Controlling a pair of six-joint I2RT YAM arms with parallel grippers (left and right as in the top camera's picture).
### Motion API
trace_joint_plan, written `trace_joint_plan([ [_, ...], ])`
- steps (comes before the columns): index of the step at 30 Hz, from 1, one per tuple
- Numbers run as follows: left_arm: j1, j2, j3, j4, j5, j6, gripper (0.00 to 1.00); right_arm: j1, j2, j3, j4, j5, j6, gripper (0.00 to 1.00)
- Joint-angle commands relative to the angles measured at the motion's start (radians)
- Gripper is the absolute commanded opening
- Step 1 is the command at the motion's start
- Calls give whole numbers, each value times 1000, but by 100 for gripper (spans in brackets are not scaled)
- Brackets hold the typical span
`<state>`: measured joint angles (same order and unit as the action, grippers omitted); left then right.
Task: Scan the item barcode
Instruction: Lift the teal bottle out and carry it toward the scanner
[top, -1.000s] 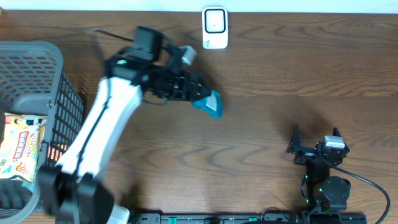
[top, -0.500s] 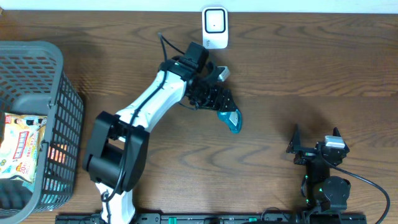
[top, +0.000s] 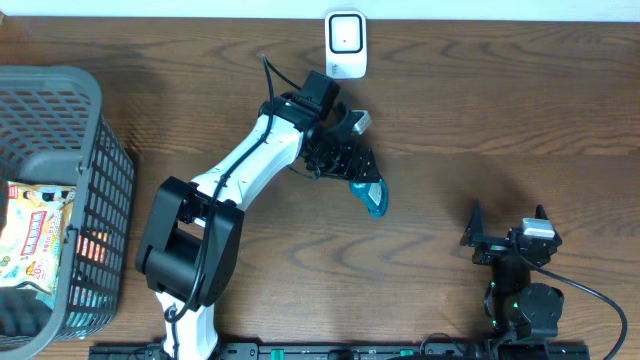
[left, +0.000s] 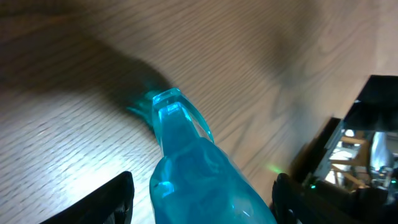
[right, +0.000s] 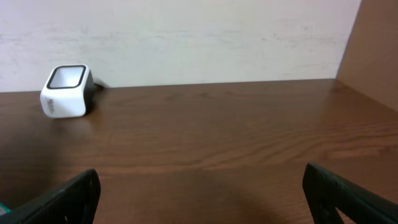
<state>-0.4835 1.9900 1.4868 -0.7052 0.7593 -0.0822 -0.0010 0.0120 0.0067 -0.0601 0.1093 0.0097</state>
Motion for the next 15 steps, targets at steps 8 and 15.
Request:
trace_joint_plan([
  [8,-1,-13,-25,-48,-24,83,20,-7,-5,-1,-3,12,-15,99],
  [15,-1,-13,-109,-48,-46,82,21,-7,-5,-1,-3,12,-15,99],
])
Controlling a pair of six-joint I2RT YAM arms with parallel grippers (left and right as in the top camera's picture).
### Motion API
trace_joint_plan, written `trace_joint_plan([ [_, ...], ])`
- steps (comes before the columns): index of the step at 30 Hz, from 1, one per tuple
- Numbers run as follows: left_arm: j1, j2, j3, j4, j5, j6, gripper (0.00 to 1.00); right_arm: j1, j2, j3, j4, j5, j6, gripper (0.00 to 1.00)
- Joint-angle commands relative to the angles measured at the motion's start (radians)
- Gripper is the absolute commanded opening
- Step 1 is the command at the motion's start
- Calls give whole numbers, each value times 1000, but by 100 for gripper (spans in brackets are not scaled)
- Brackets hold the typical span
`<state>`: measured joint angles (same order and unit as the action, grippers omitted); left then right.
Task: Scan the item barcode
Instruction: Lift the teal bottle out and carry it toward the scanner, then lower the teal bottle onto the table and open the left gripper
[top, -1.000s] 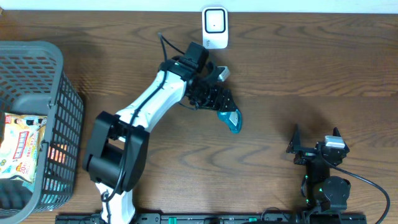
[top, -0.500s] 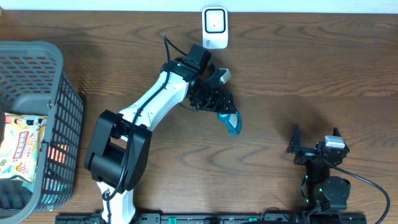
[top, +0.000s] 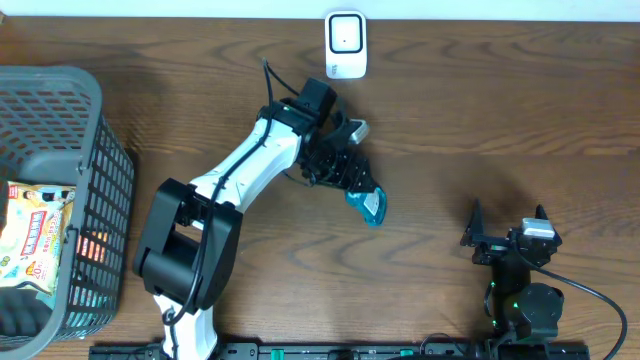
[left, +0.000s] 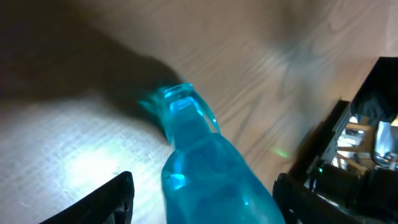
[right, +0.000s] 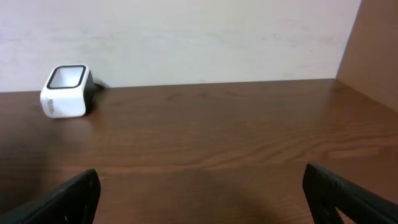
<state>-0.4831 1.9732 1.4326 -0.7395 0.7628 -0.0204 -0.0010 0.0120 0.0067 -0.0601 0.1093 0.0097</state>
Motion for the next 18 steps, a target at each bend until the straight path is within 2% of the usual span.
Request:
trace_joint_plan([
  [1,-1,4,-68,-11,-49,20,21,-7,-5,-1,-3,12,-15,99],
  [3,-1,4,-88,-6,-50,20,24,-7,-5,-1,-3,12,-15,99],
  [9,-1,4,-100,5,-50,20,48,-7,-5,-1,-3,12,-15,99],
  [14,-1,4,-100,17,-50,20,63,-7,-5,-1,-3,12,-15,99],
  [18,-1,4,-100,24,-49,5,68,-7,-5,-1,-3,12,-15,99],
])
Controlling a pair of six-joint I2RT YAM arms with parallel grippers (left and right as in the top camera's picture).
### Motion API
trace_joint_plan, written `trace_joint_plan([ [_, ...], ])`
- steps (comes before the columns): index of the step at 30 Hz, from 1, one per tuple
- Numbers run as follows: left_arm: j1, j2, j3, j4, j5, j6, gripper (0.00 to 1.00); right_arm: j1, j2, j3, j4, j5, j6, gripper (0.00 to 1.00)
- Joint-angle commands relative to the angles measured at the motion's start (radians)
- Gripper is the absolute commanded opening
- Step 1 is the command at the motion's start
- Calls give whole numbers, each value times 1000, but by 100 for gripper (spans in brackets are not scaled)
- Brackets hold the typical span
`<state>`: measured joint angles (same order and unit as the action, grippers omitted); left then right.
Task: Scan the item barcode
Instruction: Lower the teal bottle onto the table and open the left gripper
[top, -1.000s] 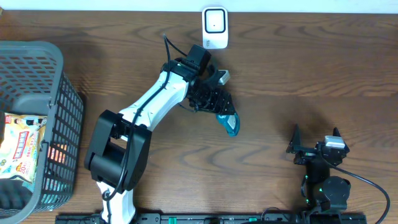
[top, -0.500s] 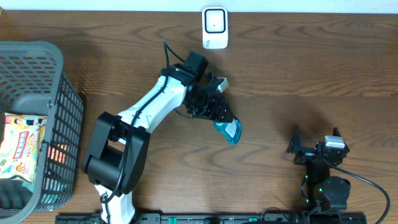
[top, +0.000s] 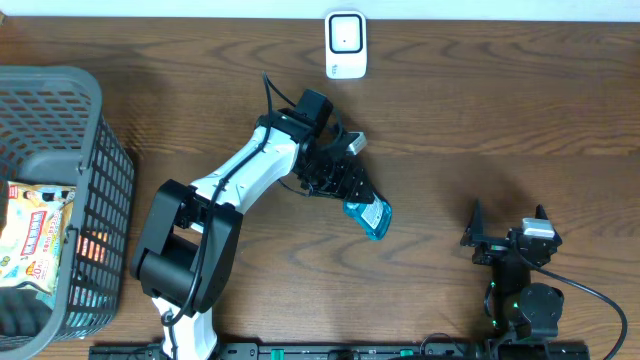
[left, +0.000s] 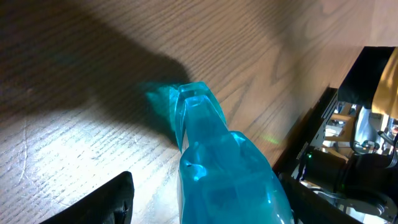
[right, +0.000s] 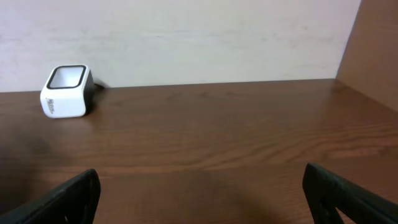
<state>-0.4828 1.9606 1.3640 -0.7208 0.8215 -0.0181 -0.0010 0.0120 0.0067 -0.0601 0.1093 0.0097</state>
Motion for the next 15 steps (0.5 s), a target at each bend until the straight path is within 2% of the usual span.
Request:
trace_joint_plan([
  [1,0,16,-31,6,-107,-14,70,-7,-5,-1,-3,12,-15,99],
  [4,0,16,-30,16,-106,-74,73,-7,-5,-1,-3,12,-15,99],
  [7,0,16,-29,21,-104,-74,74,-7,-5,-1,-3,12,-15,99],
  [10,0,16,-24,27,-104,-74,86,-7,-5,-1,-3,12,-15,99],
  [15,0,14,8,27,-162,-73,89,-7,-5,-1,-3,12,-15,99],
])
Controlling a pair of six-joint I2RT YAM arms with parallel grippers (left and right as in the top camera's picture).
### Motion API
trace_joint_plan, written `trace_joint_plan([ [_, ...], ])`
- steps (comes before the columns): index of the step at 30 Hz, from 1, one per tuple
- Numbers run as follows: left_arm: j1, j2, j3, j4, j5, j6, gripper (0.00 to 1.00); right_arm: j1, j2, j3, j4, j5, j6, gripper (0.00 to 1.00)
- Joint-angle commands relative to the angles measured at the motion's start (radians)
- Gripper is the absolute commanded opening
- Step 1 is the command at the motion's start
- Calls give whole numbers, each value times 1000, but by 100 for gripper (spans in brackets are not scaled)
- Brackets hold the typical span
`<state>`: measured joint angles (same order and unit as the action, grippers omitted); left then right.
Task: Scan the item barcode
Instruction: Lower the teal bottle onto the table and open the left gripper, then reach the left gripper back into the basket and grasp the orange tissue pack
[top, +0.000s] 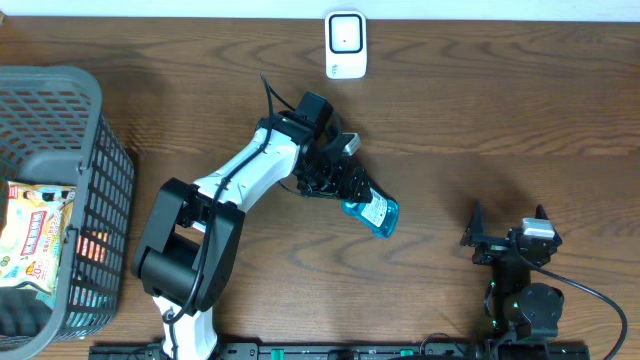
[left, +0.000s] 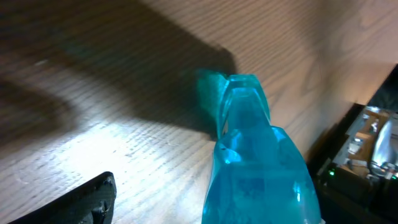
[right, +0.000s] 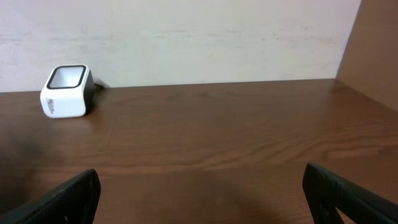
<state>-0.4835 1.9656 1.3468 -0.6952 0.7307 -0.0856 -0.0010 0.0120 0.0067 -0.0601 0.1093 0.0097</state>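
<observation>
A clear blue bottle (top: 373, 213) with a white label facing up hangs just above the table's middle, held by my left gripper (top: 350, 192), which is shut on it. In the left wrist view the bottle (left: 261, 165) fills the lower right; one dark finger (left: 87, 202) shows at the lower left and the other is hidden behind the bottle. The white barcode scanner (top: 345, 43) stands at the table's far edge, also seen from the right wrist as the scanner (right: 65, 92). My right gripper (top: 510, 232) rests open at the front right, nothing between its fingertips (right: 68, 199).
A grey mesh basket (top: 95, 130) holding a snack packet (top: 35, 235) stands at the left edge. A pale wall (right: 186, 37) runs behind the scanner, and a brown panel (right: 376, 50) rises at the right.
My left wrist has turned a little and the bottle has shifted slightly right, its label now showing more fully from overhead. The right arm has not moved.
The left gripper held the blue bottle below the scanner, neck pointing toward the front. At each later moment it stood a little farther from the scanner, turned further, and the white label now faces up. The right gripper stayed parked and open throughout.
</observation>
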Motion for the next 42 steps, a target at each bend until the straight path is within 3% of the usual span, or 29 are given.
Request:
trace_joint_plan([
  [1,0,8,29,2,-97,-5,90,-7,-5,-1,-3,12,-15,99],
  [15,2,-61,39,-11,-259,-5,93,-7,-5,-1,-3,12,-15,99],
  [23,4,-352,111,-104,-764,-6,95,-7,-5,-1,-3,12,-15,99],
  [29,50,-664,136,44,-1255,-148,100,-7,-5,-1,-3,12,-15,99],
  [32,133,-777,136,129,-1366,-229,98,-7,-5,-1,-3,12,-15,99],
  [36,340,-871,136,149,-1421,-355,98,-7,-5,-1,-3,12,-15,99],
  [39,533,-888,136,69,-1420,-476,98,-7,-5,-1,-3,12,-15,99],
  [42,773,-875,135,-131,-1368,-730,98,-7,-5,-1,-3,12,-15,99],
])
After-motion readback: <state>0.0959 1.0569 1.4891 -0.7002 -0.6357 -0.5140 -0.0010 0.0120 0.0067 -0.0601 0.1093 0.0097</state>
